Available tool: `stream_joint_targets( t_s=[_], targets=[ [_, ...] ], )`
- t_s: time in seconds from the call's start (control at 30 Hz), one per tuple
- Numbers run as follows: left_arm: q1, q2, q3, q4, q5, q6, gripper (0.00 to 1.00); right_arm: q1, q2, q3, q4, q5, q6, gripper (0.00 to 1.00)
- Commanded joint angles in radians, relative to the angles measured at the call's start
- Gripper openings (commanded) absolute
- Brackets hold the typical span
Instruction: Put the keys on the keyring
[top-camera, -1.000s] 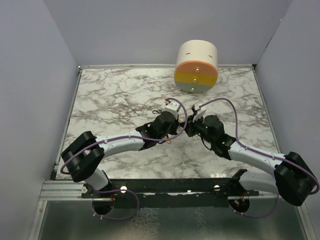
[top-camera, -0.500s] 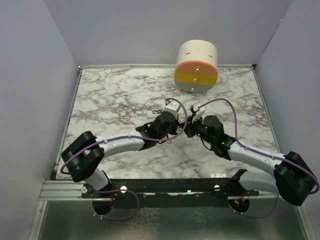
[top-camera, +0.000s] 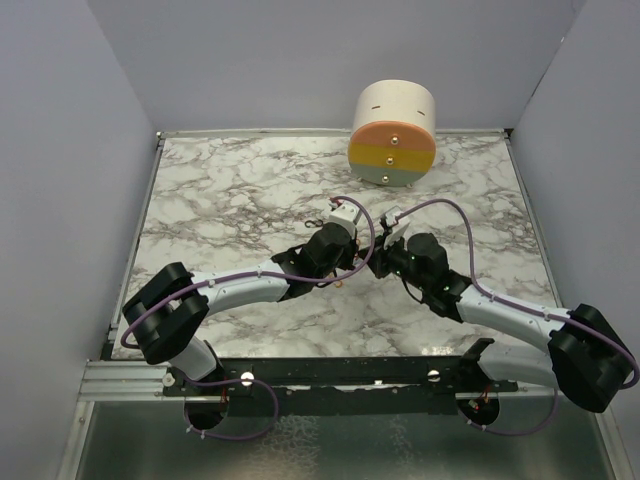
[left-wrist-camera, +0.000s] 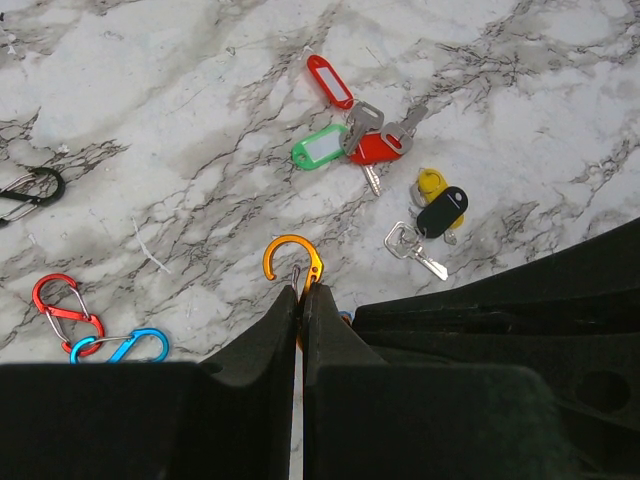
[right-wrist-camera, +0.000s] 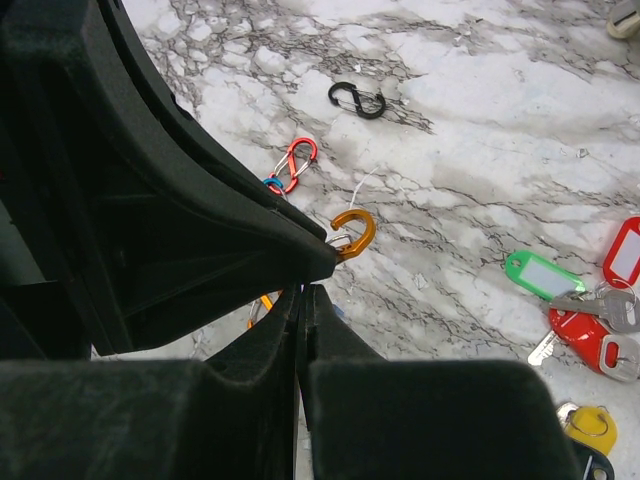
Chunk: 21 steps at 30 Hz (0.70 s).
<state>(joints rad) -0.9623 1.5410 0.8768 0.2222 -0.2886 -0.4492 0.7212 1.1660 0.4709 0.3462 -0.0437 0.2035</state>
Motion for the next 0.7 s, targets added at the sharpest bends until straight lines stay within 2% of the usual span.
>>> stream_joint_targets(
  t_s=[0.0,0.67],
  targets=[
    [-0.006,-0.027,0.012,0.033,-0.023,0.000,0.00,0.012,-0.019,-0.017,0.027,-0.046,-0.018,0.01],
    [-0.006,-0.042,-0.005,0.020,-0.076,-0.025,0.00,0.025,-0.009,-0.021,0.024,-0.085,-0.031,0.01]
  ],
)
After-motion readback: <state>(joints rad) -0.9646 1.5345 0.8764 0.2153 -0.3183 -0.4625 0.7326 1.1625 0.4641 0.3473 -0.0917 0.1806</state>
